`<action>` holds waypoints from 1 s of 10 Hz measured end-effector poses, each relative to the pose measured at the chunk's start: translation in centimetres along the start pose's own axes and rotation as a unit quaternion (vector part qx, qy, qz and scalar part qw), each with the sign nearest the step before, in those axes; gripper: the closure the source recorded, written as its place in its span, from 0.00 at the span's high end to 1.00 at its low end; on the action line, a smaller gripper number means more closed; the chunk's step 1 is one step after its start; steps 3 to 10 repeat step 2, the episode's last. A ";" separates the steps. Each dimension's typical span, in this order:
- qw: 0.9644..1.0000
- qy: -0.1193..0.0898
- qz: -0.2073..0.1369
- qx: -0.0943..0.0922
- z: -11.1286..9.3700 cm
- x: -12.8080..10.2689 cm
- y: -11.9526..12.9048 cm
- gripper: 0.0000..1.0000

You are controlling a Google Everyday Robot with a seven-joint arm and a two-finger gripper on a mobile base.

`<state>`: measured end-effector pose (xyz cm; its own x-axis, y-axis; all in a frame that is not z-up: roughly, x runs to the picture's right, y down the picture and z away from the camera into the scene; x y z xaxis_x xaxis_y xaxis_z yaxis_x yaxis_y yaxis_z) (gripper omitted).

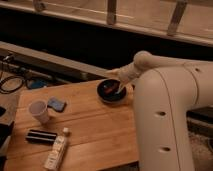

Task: Place the pepper in the ceramic bowl

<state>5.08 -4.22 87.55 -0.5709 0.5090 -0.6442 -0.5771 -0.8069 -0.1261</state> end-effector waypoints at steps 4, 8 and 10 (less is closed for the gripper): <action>1.000 0.000 -0.002 0.001 -0.1 0.1 0.1 0.58; 1.000 0.000 -0.002 0.001 -0.1 0.1 0.1 0.58; 1.000 0.000 -0.002 0.001 -0.1 0.1 0.1 0.58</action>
